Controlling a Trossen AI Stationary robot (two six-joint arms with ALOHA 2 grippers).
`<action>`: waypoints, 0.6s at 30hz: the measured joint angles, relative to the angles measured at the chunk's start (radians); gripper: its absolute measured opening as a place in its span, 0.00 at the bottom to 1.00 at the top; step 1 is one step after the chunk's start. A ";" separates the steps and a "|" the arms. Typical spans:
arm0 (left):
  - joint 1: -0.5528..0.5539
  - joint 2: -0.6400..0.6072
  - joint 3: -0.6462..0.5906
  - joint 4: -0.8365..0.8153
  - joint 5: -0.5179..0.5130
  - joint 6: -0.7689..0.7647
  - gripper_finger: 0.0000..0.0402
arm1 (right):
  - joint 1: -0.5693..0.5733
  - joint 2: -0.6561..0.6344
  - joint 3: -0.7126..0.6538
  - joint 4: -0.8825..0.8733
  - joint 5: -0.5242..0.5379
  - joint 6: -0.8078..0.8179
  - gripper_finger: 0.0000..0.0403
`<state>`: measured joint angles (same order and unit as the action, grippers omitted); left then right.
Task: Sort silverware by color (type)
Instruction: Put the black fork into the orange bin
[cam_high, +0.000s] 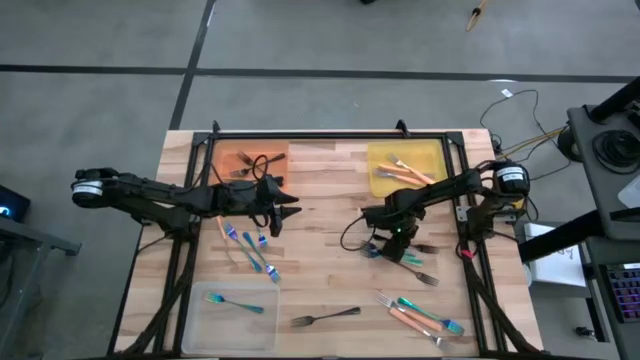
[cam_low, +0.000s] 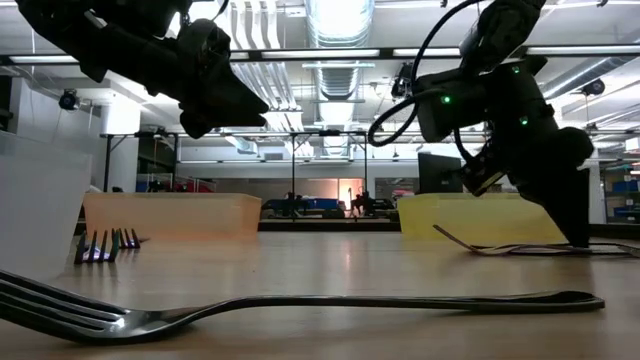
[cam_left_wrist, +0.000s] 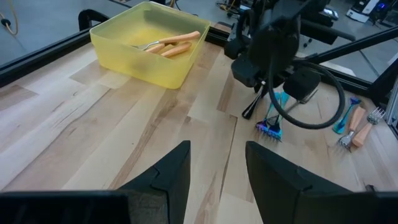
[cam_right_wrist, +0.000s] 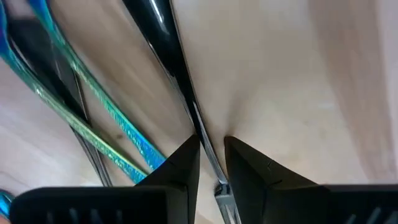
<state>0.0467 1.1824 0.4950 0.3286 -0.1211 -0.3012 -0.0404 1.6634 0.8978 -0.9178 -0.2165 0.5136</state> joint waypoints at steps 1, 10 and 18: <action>0.000 0.000 0.000 0.000 0.000 0.000 0.34 | -0.007 0.000 0.000 0.009 0.002 -0.002 0.17; 0.000 0.000 0.000 0.000 0.000 0.000 0.34 | -0.066 0.001 0.000 0.152 0.026 -0.042 0.17; 0.000 0.000 0.000 0.000 0.000 -0.004 0.34 | -0.077 0.069 0.000 0.184 0.017 -0.055 0.16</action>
<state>0.0467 1.1824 0.4950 0.3286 -0.1211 -0.3054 -0.1177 1.7328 0.8982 -0.7338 -0.1994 0.4591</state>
